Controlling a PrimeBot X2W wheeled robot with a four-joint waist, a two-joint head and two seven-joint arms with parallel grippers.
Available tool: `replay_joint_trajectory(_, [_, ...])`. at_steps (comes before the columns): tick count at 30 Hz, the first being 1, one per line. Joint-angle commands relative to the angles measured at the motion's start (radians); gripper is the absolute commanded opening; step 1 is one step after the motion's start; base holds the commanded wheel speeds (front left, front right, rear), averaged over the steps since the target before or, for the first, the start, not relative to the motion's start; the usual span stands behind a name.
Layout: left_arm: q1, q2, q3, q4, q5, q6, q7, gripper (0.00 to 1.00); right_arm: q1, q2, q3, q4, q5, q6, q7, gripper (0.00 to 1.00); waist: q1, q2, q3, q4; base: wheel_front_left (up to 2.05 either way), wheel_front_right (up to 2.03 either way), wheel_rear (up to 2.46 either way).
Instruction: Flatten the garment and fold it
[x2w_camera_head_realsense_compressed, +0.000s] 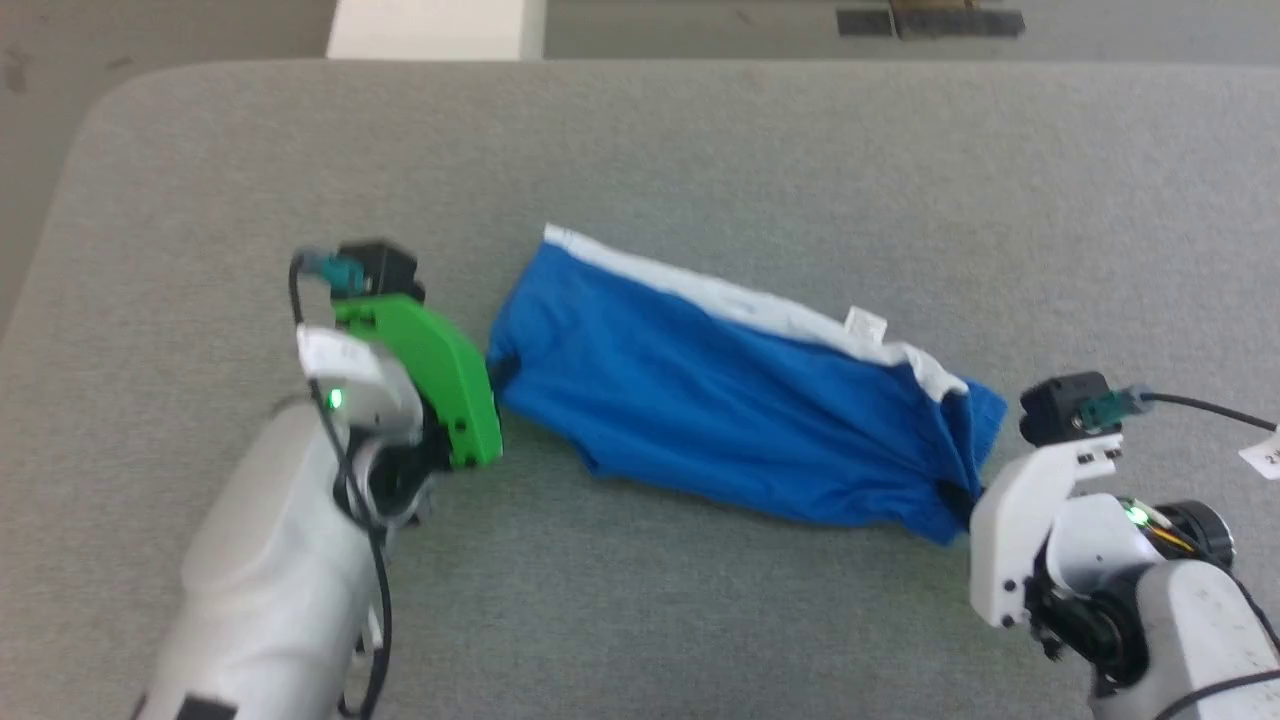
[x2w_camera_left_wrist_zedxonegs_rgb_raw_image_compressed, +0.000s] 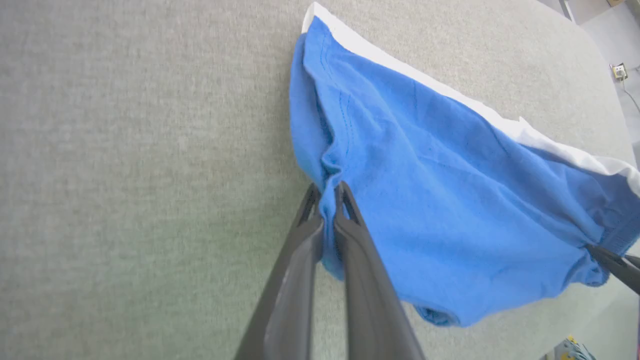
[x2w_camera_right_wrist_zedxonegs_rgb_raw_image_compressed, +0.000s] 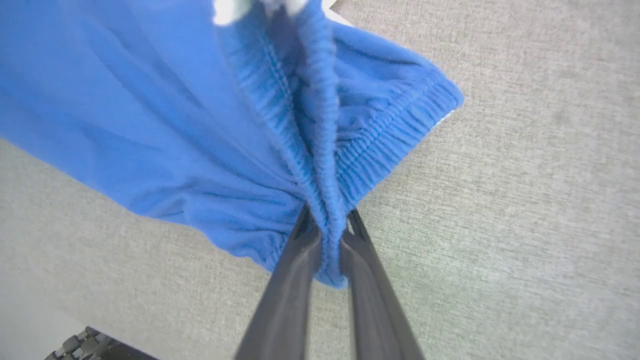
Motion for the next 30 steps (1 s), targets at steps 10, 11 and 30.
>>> replay_joint_trajectory(10, [0.328,0.0,0.032,-0.178,-0.073,0.093,-0.039,0.0,0.084,-0.111,0.02,-0.006,0.037,-0.002,0.083,0.0,0.0,0.0,-0.087,0.068,0.0,0.0,0.0])
replay_joint_trajectory(11, [0.348,0.001,0.03,-0.185,-0.074,0.101,-0.038,0.0,0.087,-0.113,0.02,-0.002,0.04,-0.002,0.085,0.0,0.0,0.0,-0.087,0.069,0.0,0.0,0.0])
replay_joint_trajectory(30, [0.428,0.047,0.095,-0.293,-0.065,0.158,-0.126,1.0,0.11,-0.114,0.008,0.0,0.064,-0.002,0.034,1.0,0.0,0.0,-0.12,0.056,0.0,0.0,0.0])
